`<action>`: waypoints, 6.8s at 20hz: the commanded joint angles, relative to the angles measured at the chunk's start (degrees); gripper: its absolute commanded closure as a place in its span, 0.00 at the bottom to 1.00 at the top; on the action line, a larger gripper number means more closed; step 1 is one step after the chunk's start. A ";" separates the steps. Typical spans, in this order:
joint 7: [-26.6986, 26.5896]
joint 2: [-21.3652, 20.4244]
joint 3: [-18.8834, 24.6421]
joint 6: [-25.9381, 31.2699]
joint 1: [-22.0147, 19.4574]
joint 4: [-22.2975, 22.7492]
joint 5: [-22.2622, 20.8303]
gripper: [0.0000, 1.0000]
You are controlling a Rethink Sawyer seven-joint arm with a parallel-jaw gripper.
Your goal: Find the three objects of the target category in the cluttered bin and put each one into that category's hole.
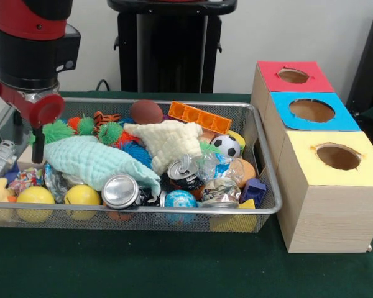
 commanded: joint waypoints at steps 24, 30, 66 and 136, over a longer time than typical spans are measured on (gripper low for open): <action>-8.79 10.64 3.81 -3.06 -2.32 -1.49 -8.34 0.00; -8.82 7.20 2.80 -1.62 -2.49 0.81 -8.64 0.00; -0.71 12.87 -3.15 -8.76 0.89 -1.06 -9.24 0.00; -0.31 20.77 0.81 -24.26 2.15 -11.83 -12.53 0.00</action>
